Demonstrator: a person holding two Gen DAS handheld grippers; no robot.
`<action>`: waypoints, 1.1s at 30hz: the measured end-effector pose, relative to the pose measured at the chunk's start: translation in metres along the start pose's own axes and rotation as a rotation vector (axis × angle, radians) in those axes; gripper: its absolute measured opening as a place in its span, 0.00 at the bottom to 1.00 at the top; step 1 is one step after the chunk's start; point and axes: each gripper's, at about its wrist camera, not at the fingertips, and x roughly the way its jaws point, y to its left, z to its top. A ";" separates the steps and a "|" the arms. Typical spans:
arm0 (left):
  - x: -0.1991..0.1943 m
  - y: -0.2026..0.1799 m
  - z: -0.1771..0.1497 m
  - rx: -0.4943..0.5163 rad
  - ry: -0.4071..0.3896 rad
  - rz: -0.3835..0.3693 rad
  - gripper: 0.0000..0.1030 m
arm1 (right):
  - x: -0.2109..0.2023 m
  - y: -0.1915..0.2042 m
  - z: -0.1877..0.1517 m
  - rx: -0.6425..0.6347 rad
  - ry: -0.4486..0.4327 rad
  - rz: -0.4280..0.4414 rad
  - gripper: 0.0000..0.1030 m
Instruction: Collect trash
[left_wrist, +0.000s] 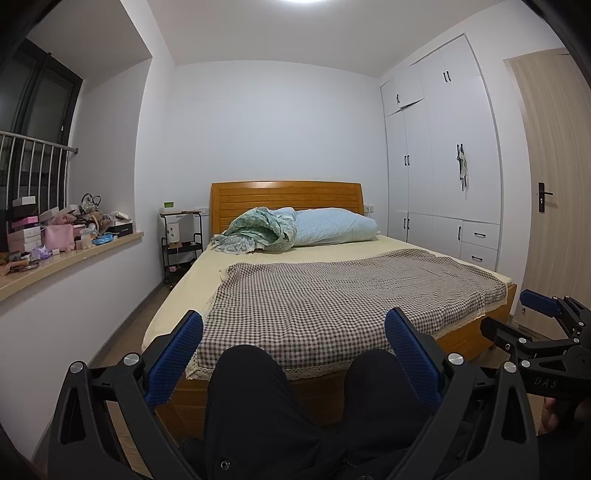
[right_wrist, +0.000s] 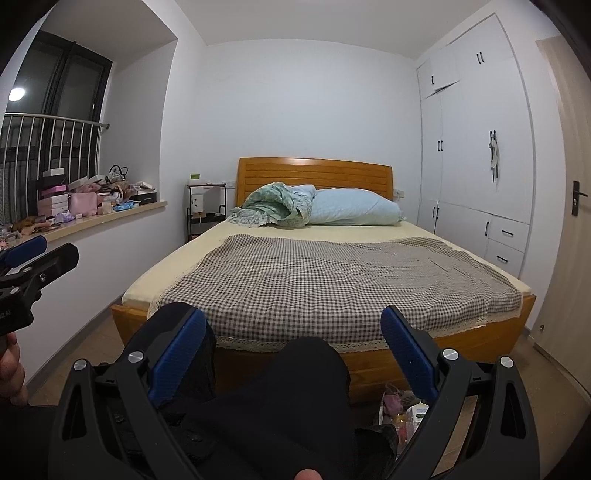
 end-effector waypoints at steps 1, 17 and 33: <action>0.000 0.000 0.000 0.000 0.000 -0.001 0.93 | 0.000 -0.001 0.000 0.000 0.002 0.000 0.89; 0.001 0.001 0.002 -0.003 0.001 -0.001 0.93 | -0.005 0.005 0.002 -0.028 -0.011 0.006 0.89; 0.002 -0.001 0.002 -0.006 -0.003 0.003 0.93 | -0.005 0.004 0.002 -0.026 -0.012 -0.007 0.89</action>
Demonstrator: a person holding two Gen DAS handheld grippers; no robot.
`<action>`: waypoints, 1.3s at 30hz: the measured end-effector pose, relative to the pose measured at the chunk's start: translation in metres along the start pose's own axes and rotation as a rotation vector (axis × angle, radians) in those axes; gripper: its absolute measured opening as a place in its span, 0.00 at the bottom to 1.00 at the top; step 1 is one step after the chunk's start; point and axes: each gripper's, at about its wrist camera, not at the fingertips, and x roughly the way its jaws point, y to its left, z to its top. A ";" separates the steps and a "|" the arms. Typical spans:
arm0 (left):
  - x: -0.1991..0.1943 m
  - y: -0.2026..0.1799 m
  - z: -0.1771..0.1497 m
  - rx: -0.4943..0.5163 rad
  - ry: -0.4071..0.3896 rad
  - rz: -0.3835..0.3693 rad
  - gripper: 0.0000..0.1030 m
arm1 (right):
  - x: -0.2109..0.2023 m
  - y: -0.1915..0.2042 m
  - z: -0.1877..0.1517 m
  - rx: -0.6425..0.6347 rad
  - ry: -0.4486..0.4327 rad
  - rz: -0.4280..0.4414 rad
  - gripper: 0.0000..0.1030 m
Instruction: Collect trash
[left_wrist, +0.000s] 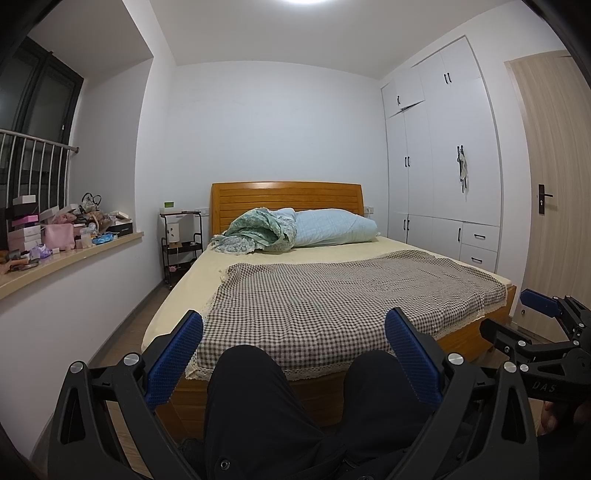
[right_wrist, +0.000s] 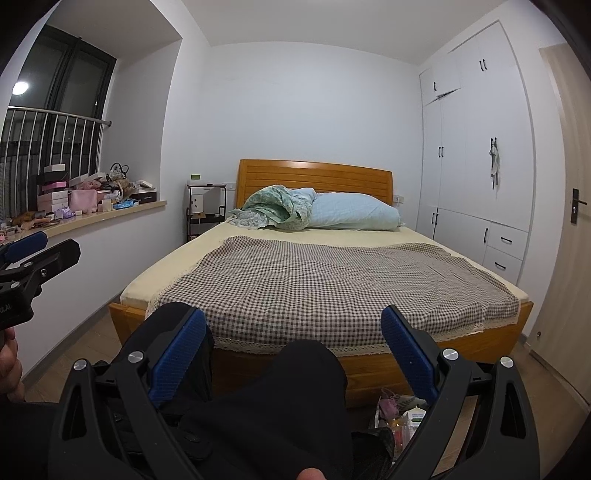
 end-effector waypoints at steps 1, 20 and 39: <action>0.000 0.000 0.000 0.000 0.000 0.000 0.93 | -0.001 0.000 0.000 -0.001 0.000 0.000 0.89; -0.001 0.000 -0.002 -0.006 -0.006 -0.002 0.93 | 0.002 0.002 0.002 0.006 0.008 -0.017 0.89; 0.000 -0.001 -0.001 -0.011 0.002 0.000 0.93 | 0.002 0.004 0.002 0.006 0.015 -0.024 0.89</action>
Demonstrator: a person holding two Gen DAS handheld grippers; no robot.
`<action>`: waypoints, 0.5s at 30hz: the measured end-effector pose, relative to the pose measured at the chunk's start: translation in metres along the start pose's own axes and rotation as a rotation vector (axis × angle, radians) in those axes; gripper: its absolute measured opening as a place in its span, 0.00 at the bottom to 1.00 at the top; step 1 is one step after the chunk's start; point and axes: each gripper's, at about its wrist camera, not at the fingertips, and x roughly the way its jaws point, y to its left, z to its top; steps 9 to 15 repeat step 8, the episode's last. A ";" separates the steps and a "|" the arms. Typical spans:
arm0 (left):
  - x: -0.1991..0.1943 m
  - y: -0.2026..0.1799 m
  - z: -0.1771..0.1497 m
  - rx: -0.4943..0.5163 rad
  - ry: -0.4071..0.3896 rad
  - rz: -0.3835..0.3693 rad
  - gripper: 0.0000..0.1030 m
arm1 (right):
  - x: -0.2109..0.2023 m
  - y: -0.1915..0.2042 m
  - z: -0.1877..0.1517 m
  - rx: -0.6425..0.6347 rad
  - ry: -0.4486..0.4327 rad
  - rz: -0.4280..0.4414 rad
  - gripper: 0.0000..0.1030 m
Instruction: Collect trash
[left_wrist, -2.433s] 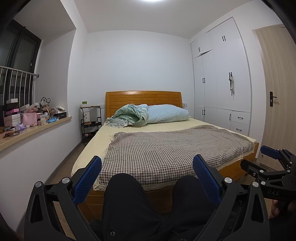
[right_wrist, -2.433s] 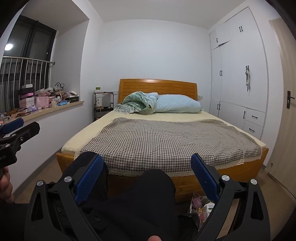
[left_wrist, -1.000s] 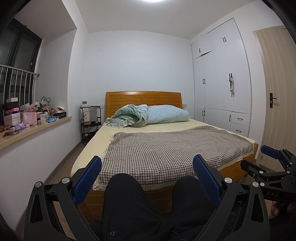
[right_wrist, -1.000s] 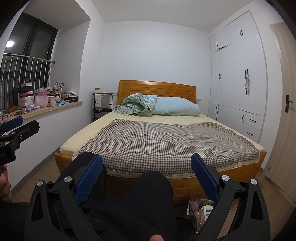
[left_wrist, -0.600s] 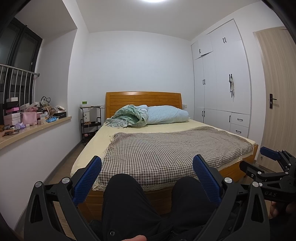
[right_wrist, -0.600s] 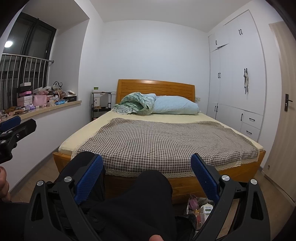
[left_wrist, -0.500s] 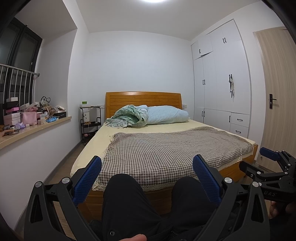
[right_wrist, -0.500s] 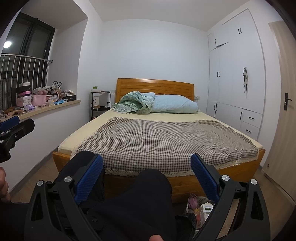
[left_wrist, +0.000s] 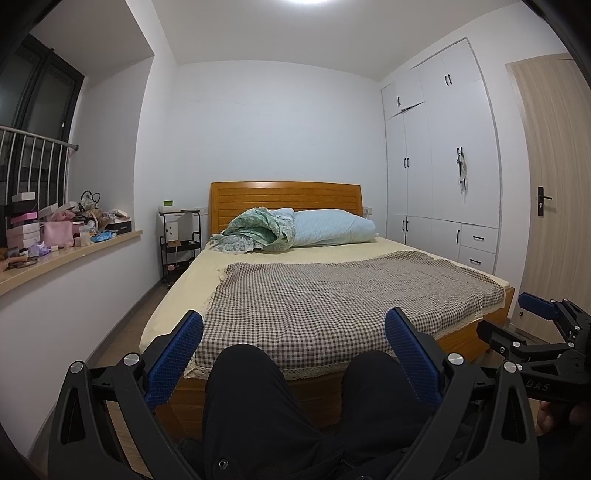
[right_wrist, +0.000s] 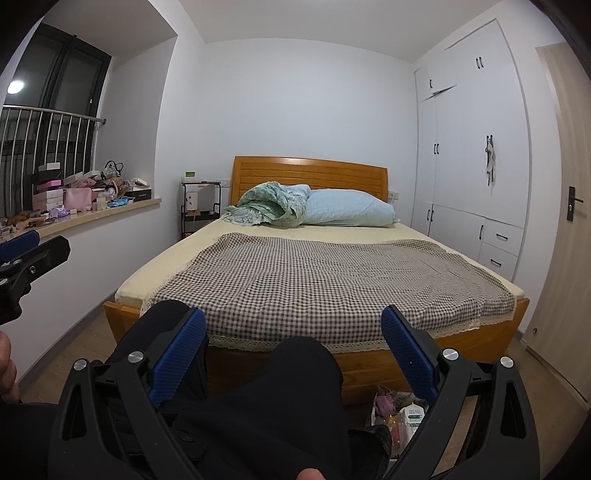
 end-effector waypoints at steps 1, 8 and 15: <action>0.001 0.001 0.000 -0.004 0.003 0.005 0.93 | 0.000 0.000 0.000 0.000 0.001 -0.002 0.89; 0.012 0.007 -0.001 -0.011 0.012 -0.014 0.93 | 0.007 -0.002 -0.001 0.001 0.010 -0.014 0.89; 0.012 0.007 -0.001 -0.011 0.012 -0.014 0.93 | 0.007 -0.002 -0.001 0.001 0.010 -0.014 0.89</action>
